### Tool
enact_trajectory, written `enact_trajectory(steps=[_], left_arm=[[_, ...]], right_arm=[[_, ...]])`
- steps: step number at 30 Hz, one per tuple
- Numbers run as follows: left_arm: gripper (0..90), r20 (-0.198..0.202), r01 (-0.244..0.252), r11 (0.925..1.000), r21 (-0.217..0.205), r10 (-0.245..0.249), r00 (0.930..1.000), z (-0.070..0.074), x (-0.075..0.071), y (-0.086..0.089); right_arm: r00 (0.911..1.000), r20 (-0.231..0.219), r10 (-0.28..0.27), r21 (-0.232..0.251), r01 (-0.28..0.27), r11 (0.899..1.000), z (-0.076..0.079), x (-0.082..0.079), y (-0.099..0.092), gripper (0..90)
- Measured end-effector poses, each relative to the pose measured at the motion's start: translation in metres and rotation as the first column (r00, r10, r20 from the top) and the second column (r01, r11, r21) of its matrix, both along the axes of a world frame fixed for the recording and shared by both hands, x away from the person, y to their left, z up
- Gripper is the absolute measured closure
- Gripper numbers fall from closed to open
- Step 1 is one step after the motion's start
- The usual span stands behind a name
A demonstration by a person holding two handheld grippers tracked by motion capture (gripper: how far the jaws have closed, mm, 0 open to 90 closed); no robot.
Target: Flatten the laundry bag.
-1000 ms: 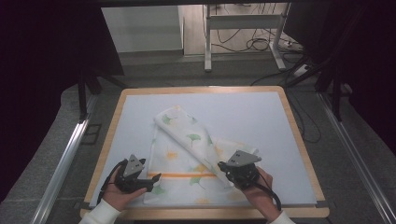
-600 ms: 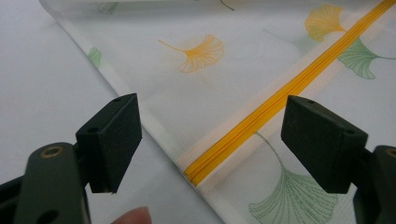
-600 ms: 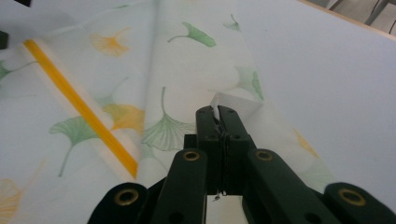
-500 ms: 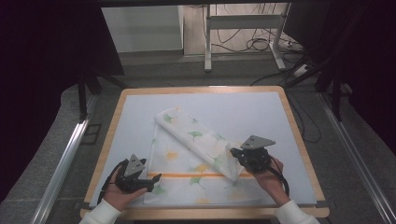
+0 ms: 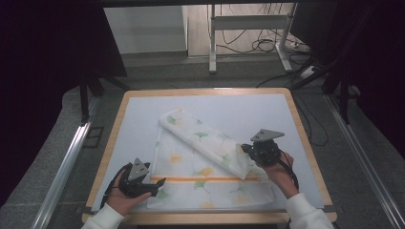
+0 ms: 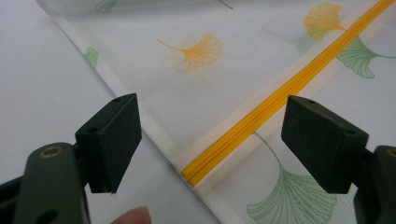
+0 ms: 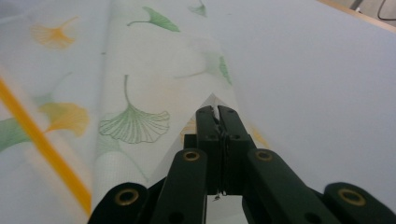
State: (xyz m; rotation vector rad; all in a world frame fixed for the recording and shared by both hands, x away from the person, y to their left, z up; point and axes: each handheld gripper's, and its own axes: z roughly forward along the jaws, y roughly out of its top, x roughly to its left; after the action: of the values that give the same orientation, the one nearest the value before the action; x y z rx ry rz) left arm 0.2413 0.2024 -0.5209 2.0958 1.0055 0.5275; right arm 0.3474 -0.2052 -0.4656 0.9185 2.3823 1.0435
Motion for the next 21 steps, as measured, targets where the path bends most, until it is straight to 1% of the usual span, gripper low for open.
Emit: enact_trajectory(steps=[6, 12, 17, 18, 19, 21], left_arm=[[19.7, 0.0, 0.002, 1.0, -0.002, -0.002, 1.0, 0.0, 0.001, 0.0], [19.7, -0.004, 0.005, 1.0, -0.003, -0.005, 1.0, 0.0, 0.001, 0.001], [19.7, -0.005, 0.005, 1.0, -0.003, -0.005, 1.0, -0.001, 0.001, 0.0], [19.7, -0.005, 0.005, 1.0, -0.003, -0.005, 1.0, -0.001, 0.001, 0.0], [19.7, -0.007, 0.005, 1.0, -0.003, -0.005, 1.0, -0.001, 0.002, 0.0], [19.7, -0.009, 0.003, 1.0, -0.004, -0.003, 1.0, -0.001, 0.002, 0.0]], right_arm=[[0.9984, -0.005, -0.057, -0.018, 0.057, 0.998, 0.0, 0.032, -0.009, 87.8], [0.9931, -0.022, -0.115, -0.027, 0.115, 0.993, -0.001, 0.063, -0.017, 87.9], [0.9841, -0.024, -0.176, -0.026, 0.175, 0.984, -0.006, 0.089, -0.027, 87.8], [0.9841, -0.024, -0.176, -0.026, 0.175, 0.984, -0.006, 0.089, -0.027, 87.8], [0.9789, -0.02, -0.203, -0.029, 0.203, 0.979, -0.007, 0.1, -0.031, 87.8], [0.9749, -0.011, -0.222, -0.02, 0.222, 0.975, -0.008, 0.109, -0.034, 87.8]])
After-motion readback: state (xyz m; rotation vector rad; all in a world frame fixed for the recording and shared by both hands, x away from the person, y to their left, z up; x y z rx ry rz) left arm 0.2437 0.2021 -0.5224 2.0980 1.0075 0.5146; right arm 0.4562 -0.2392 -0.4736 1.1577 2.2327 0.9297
